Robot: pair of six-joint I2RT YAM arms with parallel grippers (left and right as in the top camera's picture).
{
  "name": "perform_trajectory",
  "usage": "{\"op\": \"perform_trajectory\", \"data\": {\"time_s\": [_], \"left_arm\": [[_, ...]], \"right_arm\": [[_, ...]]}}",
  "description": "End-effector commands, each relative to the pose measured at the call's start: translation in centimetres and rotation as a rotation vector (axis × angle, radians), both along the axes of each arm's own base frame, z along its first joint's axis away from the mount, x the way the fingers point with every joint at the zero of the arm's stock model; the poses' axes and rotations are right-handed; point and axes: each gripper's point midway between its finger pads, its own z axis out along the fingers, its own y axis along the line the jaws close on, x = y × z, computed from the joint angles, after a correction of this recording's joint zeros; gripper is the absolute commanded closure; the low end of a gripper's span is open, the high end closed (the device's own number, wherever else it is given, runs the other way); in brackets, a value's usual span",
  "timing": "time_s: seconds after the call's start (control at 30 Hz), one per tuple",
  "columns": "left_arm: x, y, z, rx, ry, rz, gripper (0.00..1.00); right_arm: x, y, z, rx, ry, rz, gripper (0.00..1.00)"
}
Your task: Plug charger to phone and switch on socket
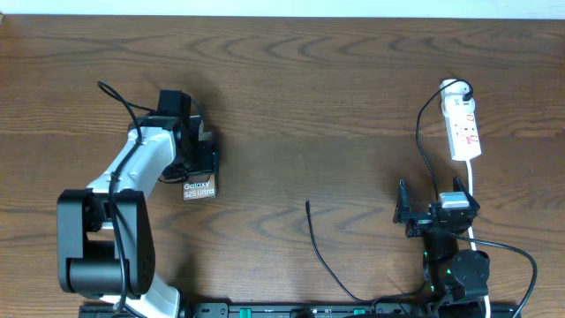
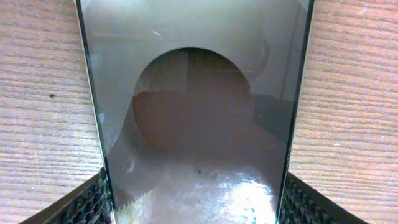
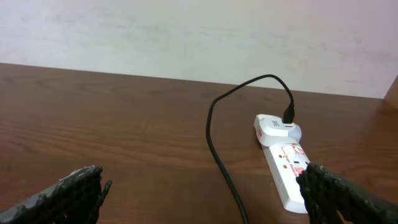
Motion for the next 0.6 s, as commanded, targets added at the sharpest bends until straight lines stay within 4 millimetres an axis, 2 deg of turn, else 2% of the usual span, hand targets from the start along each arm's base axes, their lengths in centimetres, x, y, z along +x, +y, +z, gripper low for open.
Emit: {"op": "perform_trajectory", "data": {"time_s": [0.0,0.23,0.4,0.57], "left_arm": [[0.3,-0.3,1.1,-0.013,-0.029,-0.01,0.93],[-0.1,-0.5,1.0,-0.022,-0.013,-0.011,0.93],[0.1,-2.1,1.5,-0.121,-0.019,-0.024,0.93],[0.6,-1.9,1.9,-0.108,-0.033,-0.023,0.93]], "right_arm": [[0.0,-0.3,0.0,-0.009,-0.002,-0.014,0.01],[0.0,-0.3,0.0,-0.009,-0.002,-0.014,0.01],[0.0,-0.3,0.0,-0.009,-0.002,-0.014,0.01],[0.0,-0.3,0.0,-0.009,-0.002,-0.014,0.01]]}}
